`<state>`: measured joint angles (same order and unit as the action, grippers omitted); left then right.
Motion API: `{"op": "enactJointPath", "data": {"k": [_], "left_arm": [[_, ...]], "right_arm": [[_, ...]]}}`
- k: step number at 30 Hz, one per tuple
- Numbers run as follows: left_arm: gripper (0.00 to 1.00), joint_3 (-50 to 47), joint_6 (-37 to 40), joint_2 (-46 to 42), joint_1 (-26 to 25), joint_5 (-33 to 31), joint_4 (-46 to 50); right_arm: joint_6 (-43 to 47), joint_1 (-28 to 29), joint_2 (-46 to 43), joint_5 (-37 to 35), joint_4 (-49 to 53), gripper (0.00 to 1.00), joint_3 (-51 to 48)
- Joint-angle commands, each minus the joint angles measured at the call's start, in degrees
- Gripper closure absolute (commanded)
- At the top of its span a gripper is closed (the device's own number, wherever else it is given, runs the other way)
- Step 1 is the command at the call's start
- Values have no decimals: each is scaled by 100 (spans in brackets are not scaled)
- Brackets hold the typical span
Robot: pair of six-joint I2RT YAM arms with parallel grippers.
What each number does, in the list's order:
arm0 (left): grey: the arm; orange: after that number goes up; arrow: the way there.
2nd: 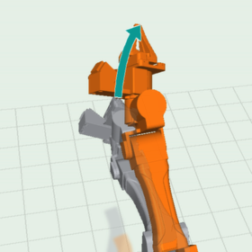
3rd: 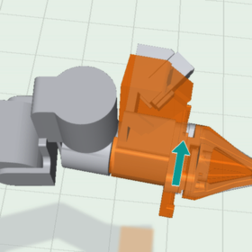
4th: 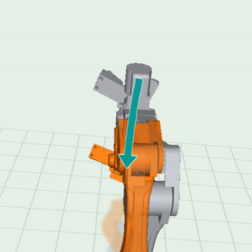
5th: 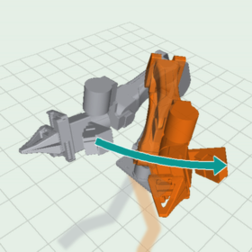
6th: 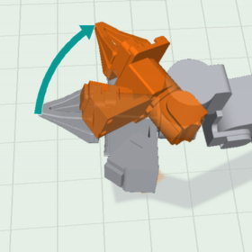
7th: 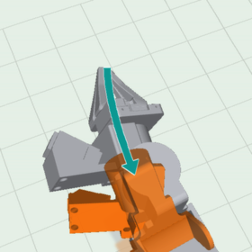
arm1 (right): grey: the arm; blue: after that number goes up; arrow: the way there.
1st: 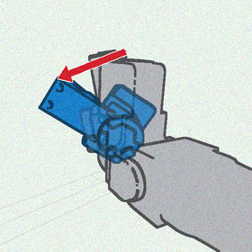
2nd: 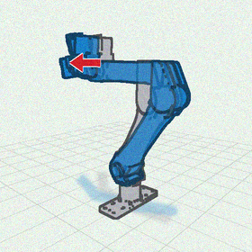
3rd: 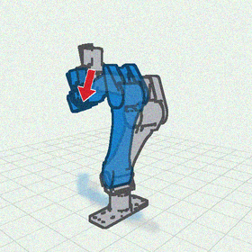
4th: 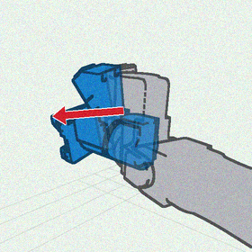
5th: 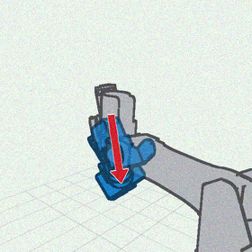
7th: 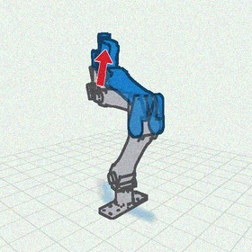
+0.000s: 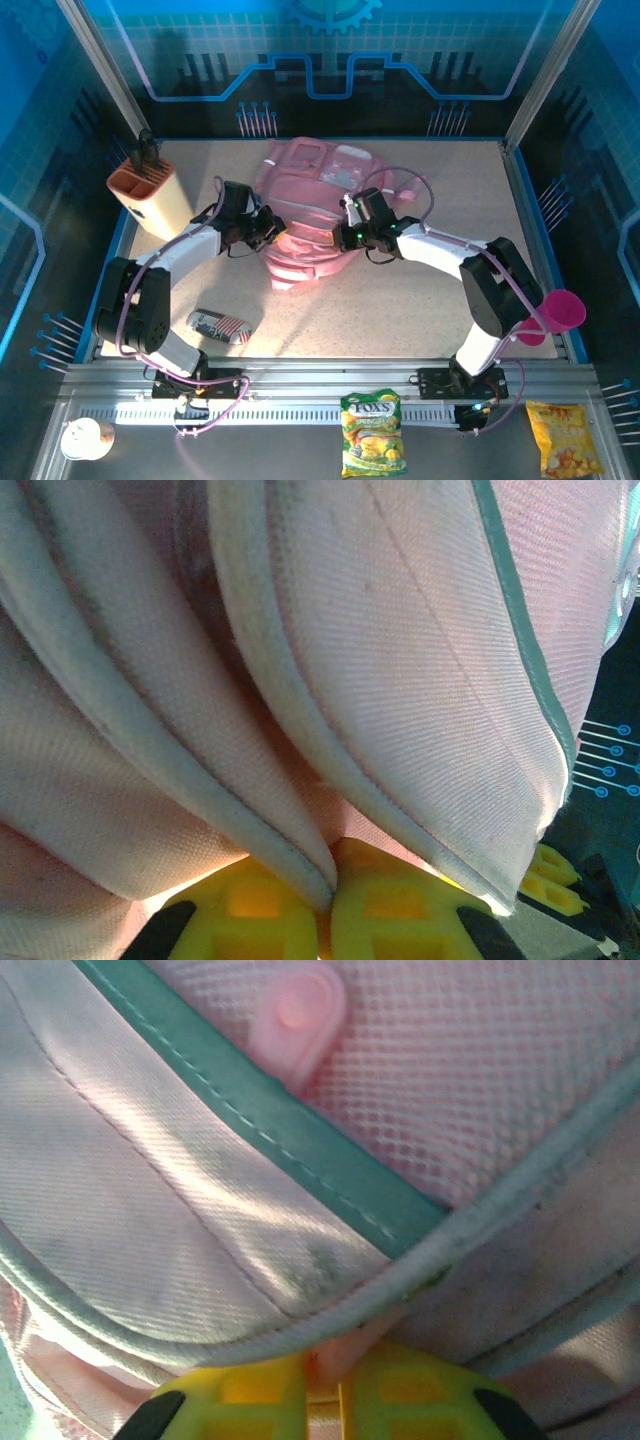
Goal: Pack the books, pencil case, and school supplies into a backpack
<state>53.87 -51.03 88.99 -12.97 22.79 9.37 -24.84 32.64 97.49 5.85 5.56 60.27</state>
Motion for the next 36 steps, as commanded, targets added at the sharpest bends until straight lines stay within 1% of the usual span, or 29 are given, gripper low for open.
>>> {"op": "enactJointPath", "data": {"k": [1,7,10,14,16,17,21,24,31,36], "left_arm": [[96,142,110,-20,-105,419,-74],[96,177,108,31,-104,419,-84],[96,202,101,47,-100,427,-79],[96,212,110,45,-103,428,-77],[96,216,114,35,-102,424,-66],[96,219,119,33,-105,420,-66],[96,212,128,12,-100,417,-47],[96,229,123,28,-100,408,-48],[96,247,108,61,-100,423,-58],[96,239,102,66,-100,434,-58]], "right_arm": [[88,5,-305,-566,-65,90,-106],[128,0,-517,-944,127,95,-295],[274,4,-569,-883,109,98,-329],[542,-30,-540,-714,127,98,-323],[601,-65,-521,-740,206,95,-306],[612,-87,-512,-801,269,91,-275],[695,-121,-579,-944,441,68,-230],[803,-128,-661,-823,343,60,-248],[911,-153,-328,-814,450,60,92],[922,-157,-100,-792,531,67,287]]}}
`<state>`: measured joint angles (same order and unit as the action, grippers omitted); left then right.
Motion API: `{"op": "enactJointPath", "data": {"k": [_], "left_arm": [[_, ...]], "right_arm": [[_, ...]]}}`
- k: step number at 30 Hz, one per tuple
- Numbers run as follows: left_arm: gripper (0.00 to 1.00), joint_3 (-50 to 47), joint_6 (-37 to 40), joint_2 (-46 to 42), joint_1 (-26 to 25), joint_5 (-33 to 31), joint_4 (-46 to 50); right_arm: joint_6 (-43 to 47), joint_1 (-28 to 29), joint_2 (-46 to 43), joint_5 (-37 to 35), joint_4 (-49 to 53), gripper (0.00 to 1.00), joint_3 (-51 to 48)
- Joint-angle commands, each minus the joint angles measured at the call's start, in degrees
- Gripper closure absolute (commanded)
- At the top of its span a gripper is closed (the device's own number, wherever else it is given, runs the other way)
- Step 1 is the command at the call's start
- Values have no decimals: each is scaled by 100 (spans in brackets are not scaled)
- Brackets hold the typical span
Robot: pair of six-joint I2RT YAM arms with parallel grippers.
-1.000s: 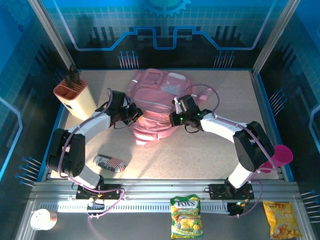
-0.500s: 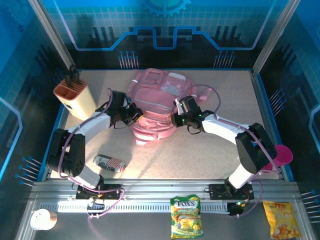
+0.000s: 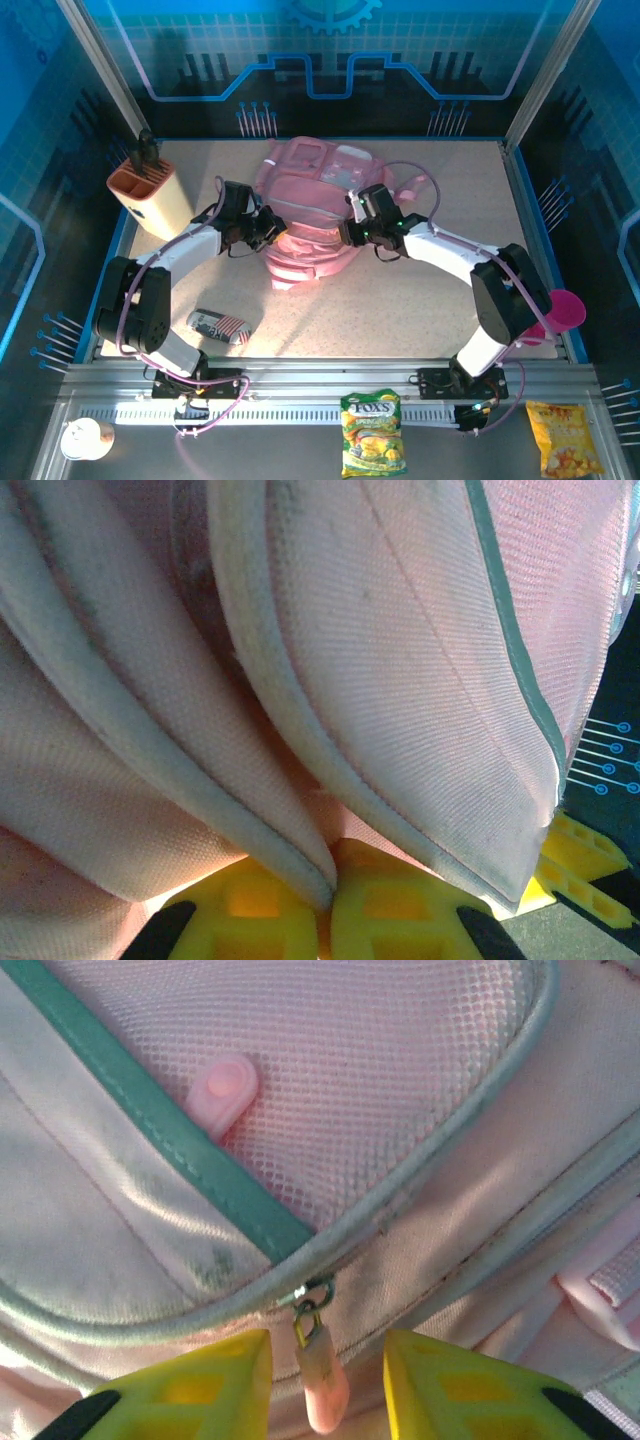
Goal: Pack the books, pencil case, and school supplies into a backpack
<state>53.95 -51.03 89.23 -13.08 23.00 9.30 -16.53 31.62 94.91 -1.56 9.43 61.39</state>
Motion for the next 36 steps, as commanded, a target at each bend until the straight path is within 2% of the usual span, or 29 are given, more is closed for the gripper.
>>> {"op": "enactJointPath", "data": {"k": [1,10,19,23,28,29,32,36], "left_arm": [[96,235,97,37,-89,413,-46],[96,230,29,73,-89,438,-142],[96,124,-386,177,-227,452,-679],[97,124,-624,304,-369,409,-965],[96,143,-786,380,-584,200,-1159],[94,146,-812,386,-607,156,-1161],[79,169,-723,327,-546,-66,-824],[64,-79,-417,-175,-411,-562,-434]], "right_arm": [[89,-59,184,-38,146,69,196],[335,-45,97,167,348,92,110],[1244,378,-513,848,300,95,-375],[1432,703,-329,1025,298,95,-136],[1103,1014,122,1084,32,94,312],[969,1047,200,1064,-49,94,387],[487,1067,217,910,-291,90,375],[9,968,-426,740,-614,76,-269]]}}
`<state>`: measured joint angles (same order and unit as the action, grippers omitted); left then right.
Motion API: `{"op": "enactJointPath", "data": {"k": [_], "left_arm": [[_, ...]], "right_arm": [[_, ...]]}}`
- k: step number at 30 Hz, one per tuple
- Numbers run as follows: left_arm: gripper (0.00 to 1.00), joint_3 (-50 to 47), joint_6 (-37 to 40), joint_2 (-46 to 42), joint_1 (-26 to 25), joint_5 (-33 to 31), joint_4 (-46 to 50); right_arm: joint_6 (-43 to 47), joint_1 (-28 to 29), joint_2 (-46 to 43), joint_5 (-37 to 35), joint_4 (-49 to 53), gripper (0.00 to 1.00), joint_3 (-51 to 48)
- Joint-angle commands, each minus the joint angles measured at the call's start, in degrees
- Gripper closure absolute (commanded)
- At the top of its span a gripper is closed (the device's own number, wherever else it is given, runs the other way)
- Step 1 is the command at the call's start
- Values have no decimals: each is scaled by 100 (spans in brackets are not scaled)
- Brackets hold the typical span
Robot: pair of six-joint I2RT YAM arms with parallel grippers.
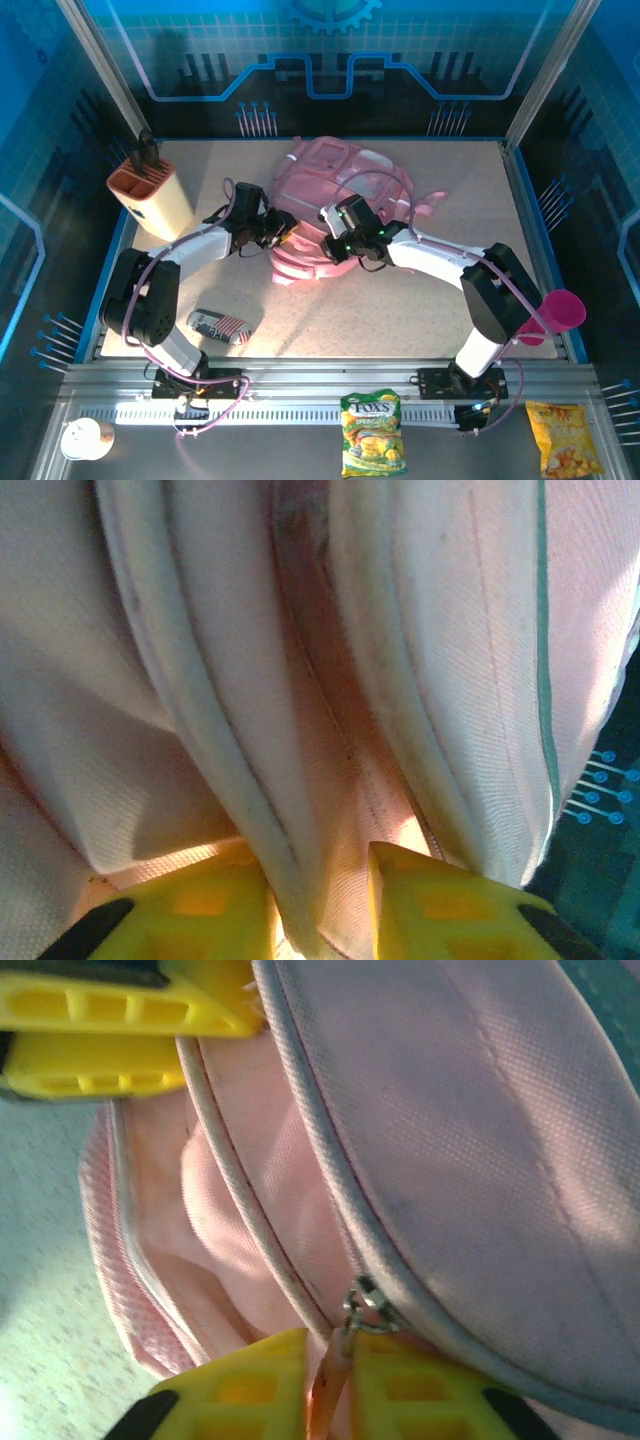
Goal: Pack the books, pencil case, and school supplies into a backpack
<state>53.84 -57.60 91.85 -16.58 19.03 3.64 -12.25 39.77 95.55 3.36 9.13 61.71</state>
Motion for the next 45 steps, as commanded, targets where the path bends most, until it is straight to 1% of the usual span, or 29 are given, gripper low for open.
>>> {"op": "enactJointPath", "data": {"k": [1,3,6,7,9,11,17,19,23,26,29,32,35,37,39,42,45], "left_arm": [[62,-83,368,-548,-52,-285,281],[55,-76,675,-769,-55,-548,655],[48,-28,1007,-1003,-86,-726,961],[46,-7,1083,-1055,-120,-780,1007],[42,117,1225,-1174,-258,-959,1154],[40,274,1391,-1222,-448,-1165,1277],[39,935,1932,-1000,-1314,-1990,1726],[39,1183,2100,-799,-1631,-2235,1893],[45,1660,2322,-300,-2167,-2798,2220],[49,1892,2395,21,-2441,-3188,2422],[50,2091,2456,339,-2641,-3455,2621],[49,2253,2525,652,-2764,-3581,2731],[52,2492,2543,966,-2798,-3751,2919],[59,2586,2548,1103,-2806,-3869,2946],[64,2623,2577,1197,-2798,-3980,2906],[67,2701,2620,1305,-2804,-4127,2944],[69,2810,2610,1460,-2802,-4291,3181]], "right_arm": [[-534,109,-672,228,-650,73,-476],[-844,-51,-1110,287,-753,66,-836],[-1249,-308,-1633,463,-880,50,-1279],[-1360,-372,-1745,445,-885,47,-1354],[-1645,-540,-1963,365,-884,42,-1479],[-1944,-713,-2123,260,-884,38,-1572],[-2927,-1440,-2461,313,-1115,30,-1853],[-3153,-1611,-2505,388,-1242,29,-1941],[-3423,-1814,-2458,500,-1352,29,-1979],[-3509,-1857,-2404,518,-1338,29,-1981],[-3565,-1877,-2383,495,-1338,29,-2018],[-3596,-1914,-2374,491,-1341,29,-2037],[-3630,-1920,-2372,491,-1354,29,-2049],[-3637,-1933,-2377,491,-1377,30,-2064],[-3645,-1939,-2375,491,-1378,30,-2083],[-3664,-1954,-2393,484,-1378,30,-2118],[-3696,-1976,-2423,466,-1408,30,-2171]]}}
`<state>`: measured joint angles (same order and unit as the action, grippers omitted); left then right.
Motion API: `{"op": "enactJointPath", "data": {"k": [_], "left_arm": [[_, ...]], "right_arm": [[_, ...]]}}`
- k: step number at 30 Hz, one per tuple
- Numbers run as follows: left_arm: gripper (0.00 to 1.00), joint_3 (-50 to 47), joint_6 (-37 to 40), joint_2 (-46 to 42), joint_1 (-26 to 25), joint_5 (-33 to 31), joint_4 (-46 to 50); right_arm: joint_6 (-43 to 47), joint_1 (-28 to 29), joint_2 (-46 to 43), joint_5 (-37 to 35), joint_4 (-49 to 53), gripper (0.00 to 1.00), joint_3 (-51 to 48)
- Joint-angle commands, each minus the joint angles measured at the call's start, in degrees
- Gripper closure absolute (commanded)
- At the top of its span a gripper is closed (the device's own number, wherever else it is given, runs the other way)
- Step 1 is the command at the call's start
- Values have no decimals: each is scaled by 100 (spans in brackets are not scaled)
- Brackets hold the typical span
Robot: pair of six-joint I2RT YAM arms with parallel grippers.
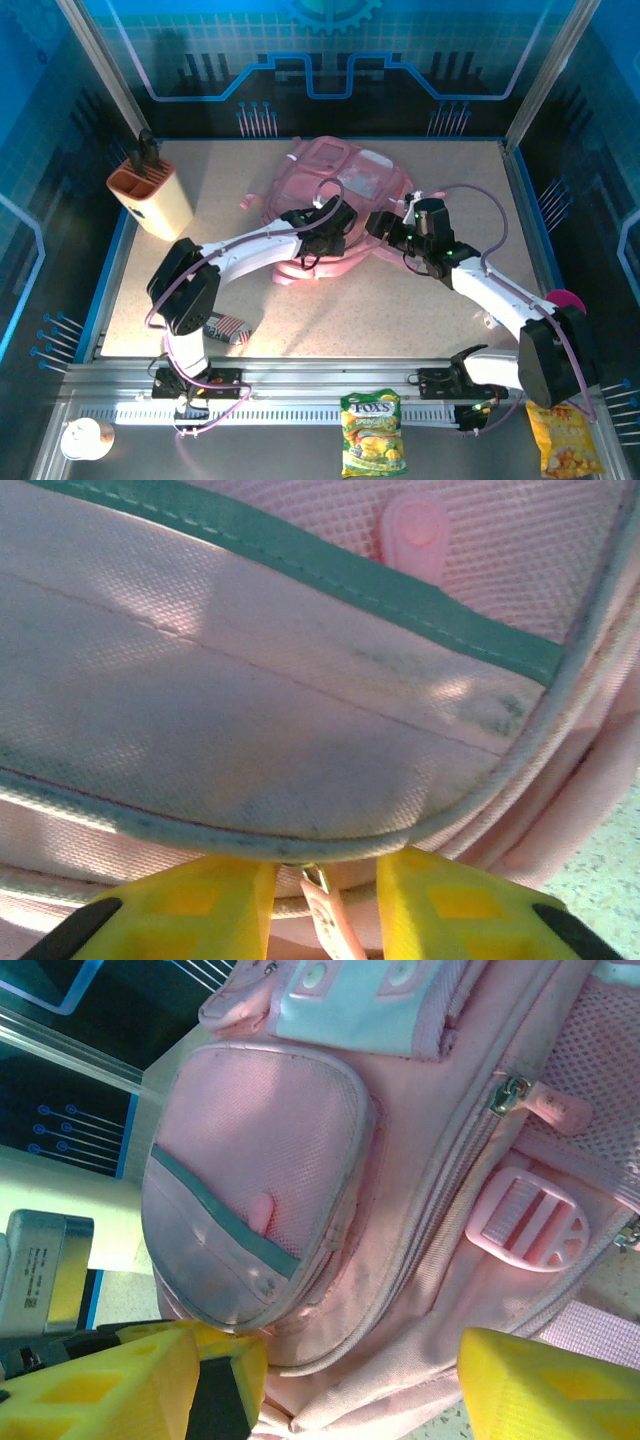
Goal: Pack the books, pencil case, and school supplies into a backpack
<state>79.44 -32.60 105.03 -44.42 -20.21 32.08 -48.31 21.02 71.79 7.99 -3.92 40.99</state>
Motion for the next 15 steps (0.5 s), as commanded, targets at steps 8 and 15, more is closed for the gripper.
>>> {"op": "enactJointPath", "data": {"k": [8,15], "left_arm": [[100,-77,209,-139,-14,-199,66],[100,-324,884,-508,-23,1010,-848]], "right_arm": [[-376,-124,-63,-50,-82,34,-176],[-1203,-281,-448,-415,-176,36,-471]]}}
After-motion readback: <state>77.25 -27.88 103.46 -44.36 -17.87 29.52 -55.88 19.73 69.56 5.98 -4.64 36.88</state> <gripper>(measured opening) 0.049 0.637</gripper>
